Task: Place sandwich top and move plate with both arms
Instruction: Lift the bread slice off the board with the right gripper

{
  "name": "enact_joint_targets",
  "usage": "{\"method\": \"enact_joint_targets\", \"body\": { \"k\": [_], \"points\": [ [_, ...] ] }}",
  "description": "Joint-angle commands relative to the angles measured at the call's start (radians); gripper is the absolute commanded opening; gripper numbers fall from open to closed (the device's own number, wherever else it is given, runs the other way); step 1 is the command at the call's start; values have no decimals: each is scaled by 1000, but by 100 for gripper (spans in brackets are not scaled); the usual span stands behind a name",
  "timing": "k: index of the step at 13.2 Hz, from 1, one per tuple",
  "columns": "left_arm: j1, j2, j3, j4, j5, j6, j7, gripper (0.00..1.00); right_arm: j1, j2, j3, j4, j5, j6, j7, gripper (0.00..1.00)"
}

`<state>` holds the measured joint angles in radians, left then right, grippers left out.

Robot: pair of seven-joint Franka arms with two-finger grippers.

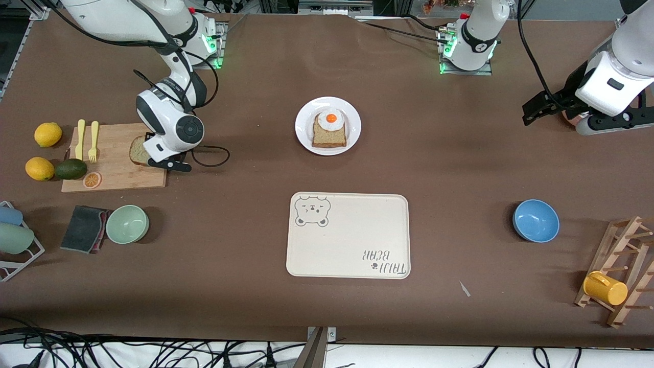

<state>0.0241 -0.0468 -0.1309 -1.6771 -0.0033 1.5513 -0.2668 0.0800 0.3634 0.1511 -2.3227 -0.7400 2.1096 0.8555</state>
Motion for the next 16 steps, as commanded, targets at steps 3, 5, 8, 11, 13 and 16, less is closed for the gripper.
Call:
{"method": "enact_joint_targets", "body": {
  "k": [3, 5, 8, 11, 13, 16],
  "points": [
    [7, -10, -6, 4, -9, -13, -5, 100, 3, 0, -2, 0, -19, 7, 19, 57],
    [7, -10, -4, 4, -9, -13, -6, 100, 3, -7, -2, 0, -21, 7, 11, 33],
    [7, -10, -4, 4, -11, -14, -6, 100, 3, -37, -1, 0, -21, 7, -30, 0],
    [7, -10, -4, 4, -9, -14, -6, 100, 3, -98, 1, 2, -6, -17, -133, 0],
    [7, -10, -4, 4, -9, -14, -5, 100, 3, -171, 25, 2, 14, -62, -179, 0],
    [7, -10, -4, 4, -9, -14, -6, 100, 3, -225, 137, 70, 132, -172, -222, 0]
  ]
}}
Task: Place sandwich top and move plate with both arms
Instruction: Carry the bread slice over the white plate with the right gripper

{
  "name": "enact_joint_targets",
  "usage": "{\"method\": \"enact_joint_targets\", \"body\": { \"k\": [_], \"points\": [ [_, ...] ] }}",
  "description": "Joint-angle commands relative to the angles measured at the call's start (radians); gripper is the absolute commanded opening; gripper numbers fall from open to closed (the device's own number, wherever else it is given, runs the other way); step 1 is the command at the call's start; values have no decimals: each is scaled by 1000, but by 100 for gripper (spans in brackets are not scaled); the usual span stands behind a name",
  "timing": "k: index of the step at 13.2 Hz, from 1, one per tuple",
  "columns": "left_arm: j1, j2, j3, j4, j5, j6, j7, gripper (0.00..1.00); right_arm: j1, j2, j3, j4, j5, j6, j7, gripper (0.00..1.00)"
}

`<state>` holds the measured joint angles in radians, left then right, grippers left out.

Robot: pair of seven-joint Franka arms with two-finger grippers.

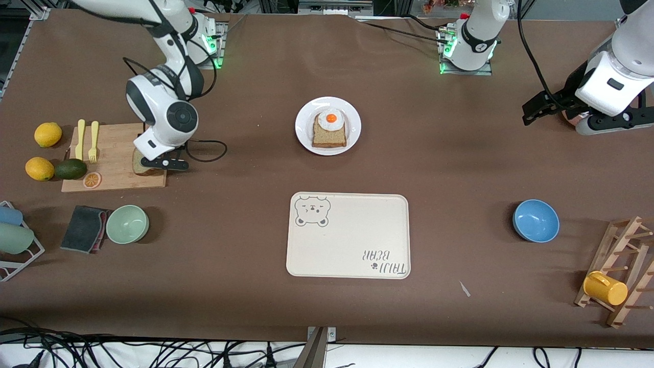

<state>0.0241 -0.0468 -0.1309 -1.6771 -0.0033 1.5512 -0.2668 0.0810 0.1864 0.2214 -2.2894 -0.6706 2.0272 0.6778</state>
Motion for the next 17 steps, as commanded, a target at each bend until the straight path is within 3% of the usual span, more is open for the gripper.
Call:
{"method": "enact_joint_targets", "body": {
  "k": [1, 4, 6, 9, 10, 12, 15, 17],
  "points": [
    [7, -10, -4, 4, -9, -14, -6, 100, 2, -48, 111, 88, 95, -132, -72, 0],
    [7, -10, -4, 4, -11, -14, -5, 100, 32, -42, 188, 278, 323, -226, -78, 0],
    [7, -10, -4, 4, -9, -14, -6, 100, 124, -36, 196, 399, 477, -225, -48, 0],
    [7, -10, -4, 4, -9, -14, -6, 100, 236, -5, 196, 517, 623, -191, 84, 0],
    [7, -10, -4, 4, -9, -14, -6, 100, 316, 11, 199, 533, 619, -149, 164, 0],
    [7, -10, -4, 4, -9, -14, -6, 100, 448, 111, 197, 586, 521, -61, 407, 0],
    [7, -10, -4, 4, -11, -14, -5, 100, 574, 272, 197, 691, 444, -85, 518, 0],
    [7, -10, -3, 4, -9, -14, -6, 100, 625, 321, 173, 729, 388, -140, 537, 0]
  ]
}}
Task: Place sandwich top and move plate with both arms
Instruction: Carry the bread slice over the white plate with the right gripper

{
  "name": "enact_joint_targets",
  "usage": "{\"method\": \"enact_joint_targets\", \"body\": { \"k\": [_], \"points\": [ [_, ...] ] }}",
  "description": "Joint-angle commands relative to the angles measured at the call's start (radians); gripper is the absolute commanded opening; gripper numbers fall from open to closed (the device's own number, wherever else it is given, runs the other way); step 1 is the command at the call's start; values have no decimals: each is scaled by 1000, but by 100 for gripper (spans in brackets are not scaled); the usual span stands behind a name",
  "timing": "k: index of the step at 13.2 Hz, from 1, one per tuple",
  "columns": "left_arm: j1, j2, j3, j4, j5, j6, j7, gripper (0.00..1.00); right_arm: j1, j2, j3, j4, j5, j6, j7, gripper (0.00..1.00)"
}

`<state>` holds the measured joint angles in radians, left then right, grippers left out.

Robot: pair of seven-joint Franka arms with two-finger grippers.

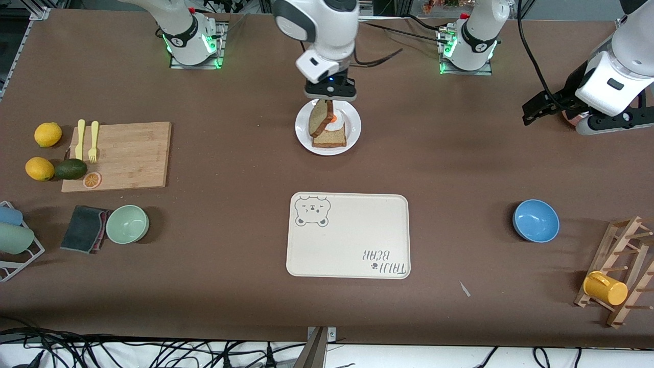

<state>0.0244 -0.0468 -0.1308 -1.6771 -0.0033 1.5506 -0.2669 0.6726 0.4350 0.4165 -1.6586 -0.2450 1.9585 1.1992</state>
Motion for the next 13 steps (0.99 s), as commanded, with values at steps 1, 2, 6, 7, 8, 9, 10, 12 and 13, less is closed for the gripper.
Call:
{"method": "enact_joint_targets", "body": {
  "k": [1, 2, 6, 7, 8, 9, 10, 12, 13],
  "points": [
    [6, -10, -3, 4, -9, -14, -5, 100, 33, 77, -21, 103, -37, -90, 17, 0],
    [6, -10, -1, 4, -11, -14, -5, 100, 35, 77, -16, 103, -39, -116, 22, 0],
    [6, -10, -1, 4, -9, -14, -5, 100, 74, 131, -13, 141, -51, -156, 83, 0],
    [6, -10, -1, 4, -9, -14, -5, 100, 79, 149, -13, 166, -51, -148, 107, 0],
    [6, -10, -1, 4, -11, -14, -5, 100, 81, 181, -10, 198, -51, -144, 135, 0],
    [6, -10, -1, 4, -9, -14, -5, 100, 96, 226, -7, 244, -56, -157, 146, 0],
    [6, -10, -1, 4, -9, -14, -5, 100, 111, 247, -13, 250, -89, -158, 145, 0],
    [6, -10, -1, 4, -9, -14, -5, 100, 108, 251, -15, 243, -115, -170, 132, 0],
    [8, -10, -1, 4, -11, -14, -6, 100, 108, 251, -15, 241, -128, -191, 131, 0]
  ]
}}
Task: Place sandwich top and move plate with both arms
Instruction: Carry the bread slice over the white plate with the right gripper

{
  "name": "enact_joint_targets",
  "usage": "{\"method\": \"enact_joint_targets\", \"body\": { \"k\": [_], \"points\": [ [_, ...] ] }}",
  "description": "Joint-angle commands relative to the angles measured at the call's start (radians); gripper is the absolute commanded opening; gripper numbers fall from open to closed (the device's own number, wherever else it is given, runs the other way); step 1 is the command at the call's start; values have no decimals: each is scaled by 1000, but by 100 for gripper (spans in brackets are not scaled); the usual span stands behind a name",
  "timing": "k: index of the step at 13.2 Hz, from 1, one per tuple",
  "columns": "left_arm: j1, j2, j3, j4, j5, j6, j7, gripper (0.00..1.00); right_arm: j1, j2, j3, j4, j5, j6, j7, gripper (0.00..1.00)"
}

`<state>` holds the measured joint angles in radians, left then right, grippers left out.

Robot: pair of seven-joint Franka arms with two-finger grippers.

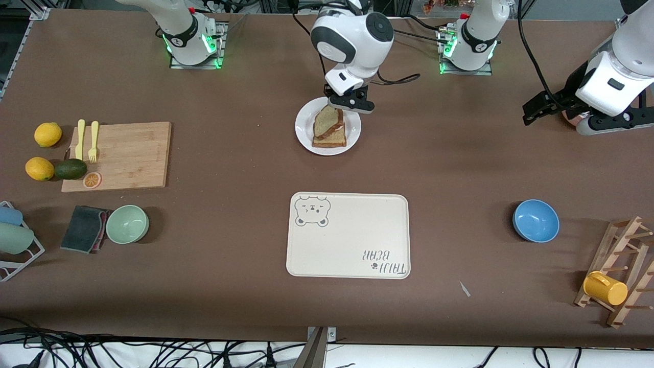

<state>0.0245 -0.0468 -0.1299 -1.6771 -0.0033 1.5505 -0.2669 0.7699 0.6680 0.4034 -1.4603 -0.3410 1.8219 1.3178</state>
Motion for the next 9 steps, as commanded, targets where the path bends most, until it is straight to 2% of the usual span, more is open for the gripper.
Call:
{"method": "enact_joint_targets", "body": {
  "k": [1, 4, 9],
  "points": [
    [8, -8, -1, 4, -11, -13, -5, 100, 11, 15, 0, 43, -35, -71, 12, 0],
    [12, -8, 3, 0, -9, -23, -5, 100, 11, 4, 0, 6, -36, -64, 26, 0],
    [20, -4, -7, 19, 3, -20, -3, 100, 9, -36, 3, 5, -32, -90, 34, 0]
  ]
}}
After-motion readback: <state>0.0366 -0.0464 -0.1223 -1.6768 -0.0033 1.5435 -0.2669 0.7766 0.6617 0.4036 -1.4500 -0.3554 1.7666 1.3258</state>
